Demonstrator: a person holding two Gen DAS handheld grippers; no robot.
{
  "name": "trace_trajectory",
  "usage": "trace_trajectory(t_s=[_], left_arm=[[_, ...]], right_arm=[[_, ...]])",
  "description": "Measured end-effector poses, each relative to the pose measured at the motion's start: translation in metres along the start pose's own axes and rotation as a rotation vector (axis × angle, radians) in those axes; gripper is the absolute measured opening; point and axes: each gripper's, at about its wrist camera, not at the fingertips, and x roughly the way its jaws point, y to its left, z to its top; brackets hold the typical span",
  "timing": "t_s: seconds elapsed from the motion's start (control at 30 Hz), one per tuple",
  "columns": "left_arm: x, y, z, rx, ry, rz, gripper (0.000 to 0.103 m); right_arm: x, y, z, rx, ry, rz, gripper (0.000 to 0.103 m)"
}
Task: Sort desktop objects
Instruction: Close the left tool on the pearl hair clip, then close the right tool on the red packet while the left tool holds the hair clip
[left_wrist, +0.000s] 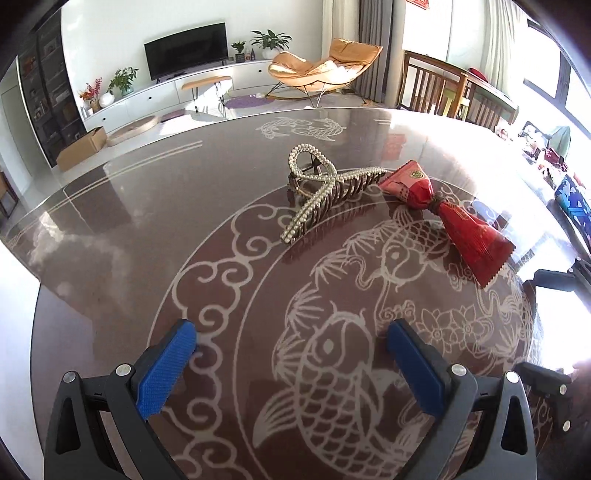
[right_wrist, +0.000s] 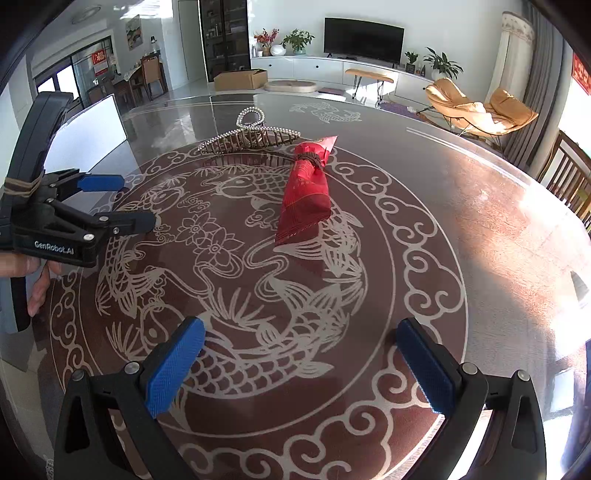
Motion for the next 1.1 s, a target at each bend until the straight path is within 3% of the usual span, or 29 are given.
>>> trace_trajectory(t_s=[0.2,0.4,0.43,0.47,0.5,0.53,0.57,0.77,1.1], left_arm=[[0.037,-0.006,0.055,0.051,-0.002,-0.036,0.103],[0.058,-0.012,0.086,0.049,-0.002,-0.035,0.103],[0.058,-0.012,0.087,0.041,-0.005,-0.026,0.099],[0.055,-0.011,0.087,0.031,-0.021,-0.019,0.087],[0.05,-0.01,0.087,0.018,-0.048,-0.01,0.058],[0.049,-0.006,0.085,-0.01,-0.05,0.004,0.049],[0.045,-0.003,0.081,-0.029,-0.057,-0.001,0.048],[0.015,-0.002,0.036,-0.06,-0.054,0.043,0.048],[-0.09,0.023,-0.117,-0.212,-0.052,0.161,0.048]], right_arm=[[0.0,0.0,0.0,0.0,0.0,0.0,0.103],[0.0,0.0,0.0,0.0,0.0,0.0,0.103],[0.0,0.0,0.0,0.0,0.0,0.0,0.103],[0.0,0.0,0.0,0.0,0.0,0.0,0.103],[0.0,0.0,0.0,0.0,0.0,0.0,0.103],[0.0,0.0,0.0,0.0,0.0,0.0,0.103],[0.0,0.0,0.0,0.0,0.0,0.0,0.103],[0.0,-0.004,-0.001,0.013,0.0,-0.01,0.103],[0.001,-0.005,-0.001,0.014,0.0,-0.011,0.103]])
